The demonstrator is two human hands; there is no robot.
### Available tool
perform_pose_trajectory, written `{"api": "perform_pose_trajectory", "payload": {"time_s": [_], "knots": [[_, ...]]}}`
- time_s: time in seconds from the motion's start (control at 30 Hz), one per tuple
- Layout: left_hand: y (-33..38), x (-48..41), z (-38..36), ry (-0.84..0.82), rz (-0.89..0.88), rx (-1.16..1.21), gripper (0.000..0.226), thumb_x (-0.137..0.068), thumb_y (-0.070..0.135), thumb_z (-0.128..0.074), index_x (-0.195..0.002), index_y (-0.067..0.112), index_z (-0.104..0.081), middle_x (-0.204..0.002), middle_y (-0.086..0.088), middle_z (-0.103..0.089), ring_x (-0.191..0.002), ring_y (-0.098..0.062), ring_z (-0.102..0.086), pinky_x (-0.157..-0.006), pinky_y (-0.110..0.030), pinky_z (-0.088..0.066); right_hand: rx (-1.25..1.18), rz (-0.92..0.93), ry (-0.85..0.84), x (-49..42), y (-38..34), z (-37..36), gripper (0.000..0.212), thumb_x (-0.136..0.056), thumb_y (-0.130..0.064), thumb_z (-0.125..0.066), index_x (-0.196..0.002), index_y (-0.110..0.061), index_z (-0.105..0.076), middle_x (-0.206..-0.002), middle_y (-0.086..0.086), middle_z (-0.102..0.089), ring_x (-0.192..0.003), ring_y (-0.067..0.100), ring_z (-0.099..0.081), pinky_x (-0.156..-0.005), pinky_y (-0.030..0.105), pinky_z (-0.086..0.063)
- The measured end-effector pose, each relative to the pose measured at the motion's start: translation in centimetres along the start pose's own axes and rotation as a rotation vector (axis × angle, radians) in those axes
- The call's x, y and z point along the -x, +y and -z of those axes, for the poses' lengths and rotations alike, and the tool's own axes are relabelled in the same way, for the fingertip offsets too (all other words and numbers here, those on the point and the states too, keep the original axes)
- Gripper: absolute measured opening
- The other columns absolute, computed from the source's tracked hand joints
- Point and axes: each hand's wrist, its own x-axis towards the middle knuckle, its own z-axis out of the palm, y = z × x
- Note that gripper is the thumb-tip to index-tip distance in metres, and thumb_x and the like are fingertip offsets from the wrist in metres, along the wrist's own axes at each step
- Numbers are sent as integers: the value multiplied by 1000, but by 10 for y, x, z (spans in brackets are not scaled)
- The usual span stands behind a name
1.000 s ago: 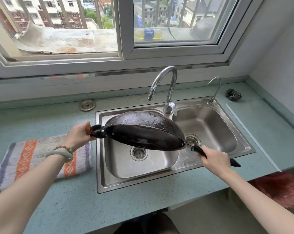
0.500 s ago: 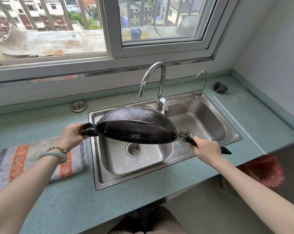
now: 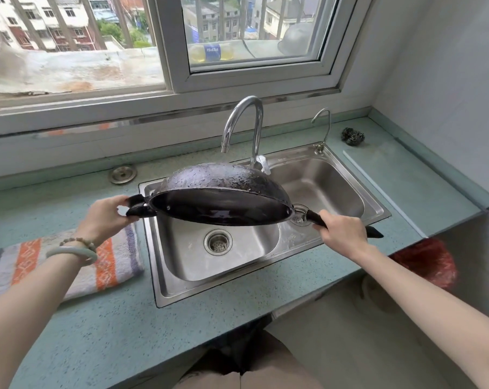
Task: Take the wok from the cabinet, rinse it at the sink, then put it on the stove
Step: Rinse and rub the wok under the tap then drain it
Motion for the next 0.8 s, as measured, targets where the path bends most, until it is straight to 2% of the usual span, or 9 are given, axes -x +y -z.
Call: {"api": "perform_pose_trajectory", "payload": {"time_s": [0.13, 0.23, 0.33, 0.53, 0.67, 0.73, 0.8], "knots": [[6, 0, 9, -9, 3, -67, 42, -73, 20, -79, -113, 13, -68, -101, -6, -73, -76, -20, -61, -72, -33, -52, -15, 5, -12, -3, 3, -3, 22, -94, -35, -49, -96, -13, -52, -80, 6, -69, -70, 33, -65, -56, 32, -39], [8, 16, 0, -88, 64, -109, 38, -75, 27, -78, -110, 16, -68, -100, -2, -73, -81, -15, -60, -72, -32, -52, 14, 34, -97, -2, 2, -15, 22, -94, -36, -46, -96, -15, -50, -84, 4, -70, -73, 31, -65, -57, 32, -38], [5, 32, -6, -136, 124, -123, 39, -75, 33, -77, -109, 19, -67, -99, -1, -72, -78, -15, -62, -68, -34, -55, 15, 71, -81, -2, 6, -15, 22, -93, -36, -49, -95, -14, -52, -82, 5, -70, -71, 32, -66, -55, 32, -36], [22, 30, 19, 41, 98, -67, 35, -75, 26, -78, -106, 12, -69, -97, -6, -72, -68, -23, -64, -63, -38, -56, -17, 59, 10, -10, 15, 0, 14, -89, -28, -54, -92, -14, -52, -75, 6, -68, -66, 33, -64, -51, 31, -32], [24, 43, 11, -43, 130, -119, 35, -73, 31, -79, -104, 17, -70, -97, -3, -72, -63, -13, -62, -56, -28, -51, -9, 87, -46, -1, 16, -11, 20, -92, -32, -49, -97, -13, -52, -82, 8, -70, -71, 35, -64, -55, 33, -40], [26, 49, 9, -60, 163, -79, 37, -71, 27, -81, -103, 14, -70, -96, -5, -73, -66, -16, -62, -61, -32, -53, 6, 93, -66, 0, 19, -11, 19, -92, -30, -49, -98, -13, -51, -84, 8, -70, -73, 35, -64, -57, 33, -38], [30, 51, 11, -28, 156, -68, 36, -71, 24, -81, -104, 12, -70, -97, -6, -73, -62, -15, -60, -57, -29, -50, -9, 90, -36, -1, 22, -10, 17, -91, -31, -50, -94, -14, -51, -80, 7, -69, -69, 35, -64, -55, 33, -38]]}}
